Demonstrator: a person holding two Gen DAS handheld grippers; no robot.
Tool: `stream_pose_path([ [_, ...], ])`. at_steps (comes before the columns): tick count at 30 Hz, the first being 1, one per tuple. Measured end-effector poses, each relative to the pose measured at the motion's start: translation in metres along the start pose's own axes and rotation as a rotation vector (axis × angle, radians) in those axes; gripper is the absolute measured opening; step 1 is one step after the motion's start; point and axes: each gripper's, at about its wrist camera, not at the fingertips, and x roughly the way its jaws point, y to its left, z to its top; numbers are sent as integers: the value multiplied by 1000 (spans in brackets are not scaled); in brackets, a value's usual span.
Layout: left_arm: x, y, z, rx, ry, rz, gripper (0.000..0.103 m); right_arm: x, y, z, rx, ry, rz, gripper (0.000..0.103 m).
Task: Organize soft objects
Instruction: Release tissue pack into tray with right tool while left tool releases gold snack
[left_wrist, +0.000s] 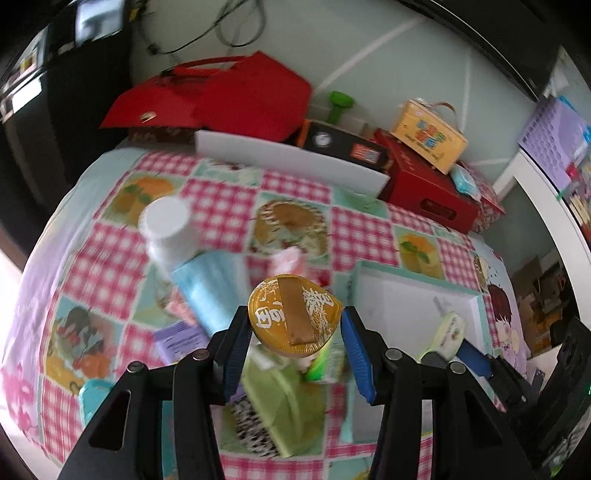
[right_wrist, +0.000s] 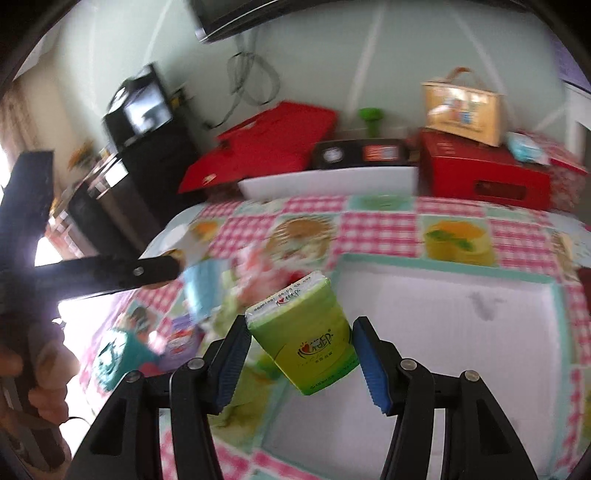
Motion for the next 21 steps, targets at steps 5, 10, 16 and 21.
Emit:
stream_pose_path([
  [5, 16, -44, 6, 73, 9, -23, 51, -16, -53, -2, 109, -31, -102, 60],
  [10, 40, -80, 4, 118, 38, -31, 51, -29, -98, -9, 178, -32, -213, 60],
  [16, 76, -111, -5, 141, 95, -23, 51, -35, -130, -17, 218, -30, -295, 60],
  [21, 99, -127, -16, 150, 111, -8, 51, -31, -144, -22, 253, -20, -302, 60],
])
